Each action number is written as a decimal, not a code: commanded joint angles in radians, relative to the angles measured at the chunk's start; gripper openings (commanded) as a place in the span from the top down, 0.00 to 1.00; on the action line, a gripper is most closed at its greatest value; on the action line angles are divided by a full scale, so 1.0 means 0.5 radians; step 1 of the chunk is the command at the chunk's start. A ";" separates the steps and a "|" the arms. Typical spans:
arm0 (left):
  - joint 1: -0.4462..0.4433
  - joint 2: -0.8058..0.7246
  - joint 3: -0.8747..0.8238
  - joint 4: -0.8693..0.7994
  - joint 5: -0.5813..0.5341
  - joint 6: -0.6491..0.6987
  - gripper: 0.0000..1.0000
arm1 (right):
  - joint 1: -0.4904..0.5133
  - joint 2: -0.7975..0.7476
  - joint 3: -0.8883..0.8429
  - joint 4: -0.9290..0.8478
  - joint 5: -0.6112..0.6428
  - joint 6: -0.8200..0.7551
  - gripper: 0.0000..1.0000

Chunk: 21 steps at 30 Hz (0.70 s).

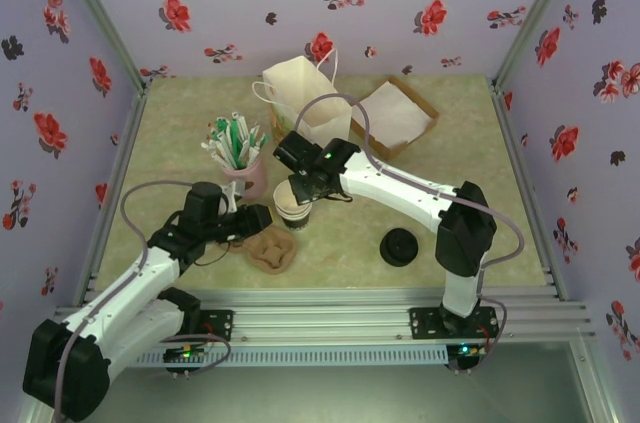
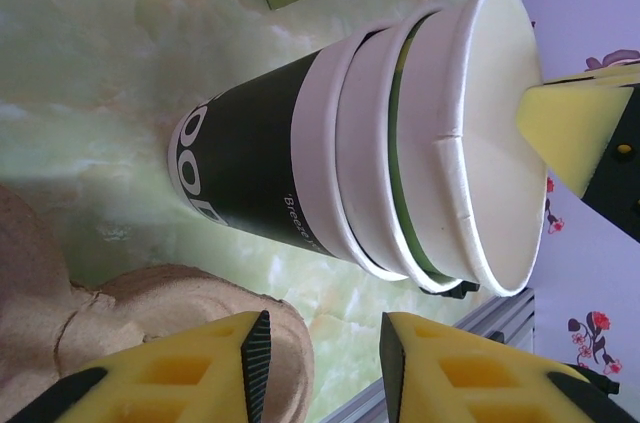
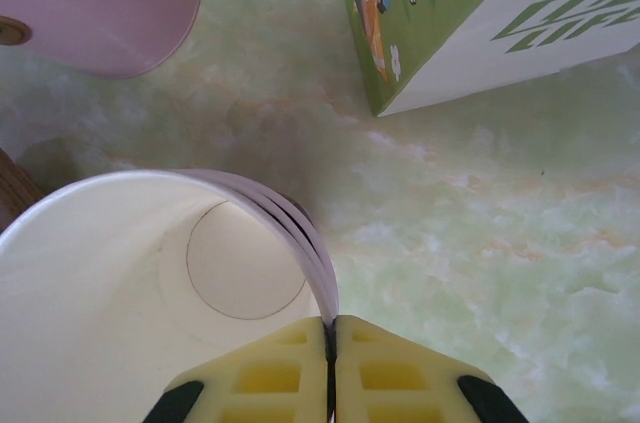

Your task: Pack the takeout coffee

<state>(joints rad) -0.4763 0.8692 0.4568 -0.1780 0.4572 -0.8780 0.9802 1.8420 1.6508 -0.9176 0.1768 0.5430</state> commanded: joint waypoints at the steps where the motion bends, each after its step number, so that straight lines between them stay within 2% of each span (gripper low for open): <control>1: -0.013 0.016 -0.015 0.072 0.039 0.001 0.63 | 0.016 -0.003 0.049 -0.030 0.028 0.018 0.95; 12: -0.011 0.018 -0.038 0.168 0.051 -0.030 0.61 | 0.015 -0.039 0.021 -0.008 -0.012 0.075 1.00; 21: -0.011 0.016 -0.042 0.175 0.049 -0.033 0.61 | 0.013 -0.091 0.001 0.046 -0.068 0.110 1.00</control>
<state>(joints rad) -0.4763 0.8780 0.4477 -0.1154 0.4648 -0.8856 0.9802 1.8347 1.6505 -0.9096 0.1555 0.5732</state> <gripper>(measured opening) 0.390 0.055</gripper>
